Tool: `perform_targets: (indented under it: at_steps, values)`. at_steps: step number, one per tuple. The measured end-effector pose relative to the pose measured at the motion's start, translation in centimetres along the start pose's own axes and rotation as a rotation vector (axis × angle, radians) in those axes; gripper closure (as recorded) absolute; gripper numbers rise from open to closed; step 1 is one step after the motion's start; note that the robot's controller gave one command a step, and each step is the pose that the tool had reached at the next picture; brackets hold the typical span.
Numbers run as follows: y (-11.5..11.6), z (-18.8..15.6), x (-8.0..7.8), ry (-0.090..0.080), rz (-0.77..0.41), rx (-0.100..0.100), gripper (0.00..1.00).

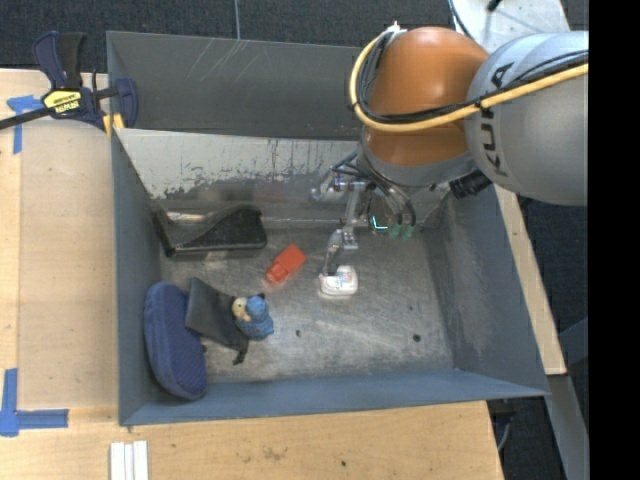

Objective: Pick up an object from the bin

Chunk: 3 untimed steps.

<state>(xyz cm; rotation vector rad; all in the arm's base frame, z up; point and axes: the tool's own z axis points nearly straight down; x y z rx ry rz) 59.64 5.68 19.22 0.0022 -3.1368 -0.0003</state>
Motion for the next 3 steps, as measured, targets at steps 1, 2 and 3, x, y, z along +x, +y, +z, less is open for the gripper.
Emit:
perform_targets:
  at_steps: [1,2,3]
  values:
    - [2.1,11.9,-0.5,-0.012,-0.255,0.001,0.00]
    - [2.2,11.4,-1.0,-0.029,-0.252,-0.001,1.00]
    - [-4.0,-5.4,0.9,-0.016,-0.551,0.005,1.00]
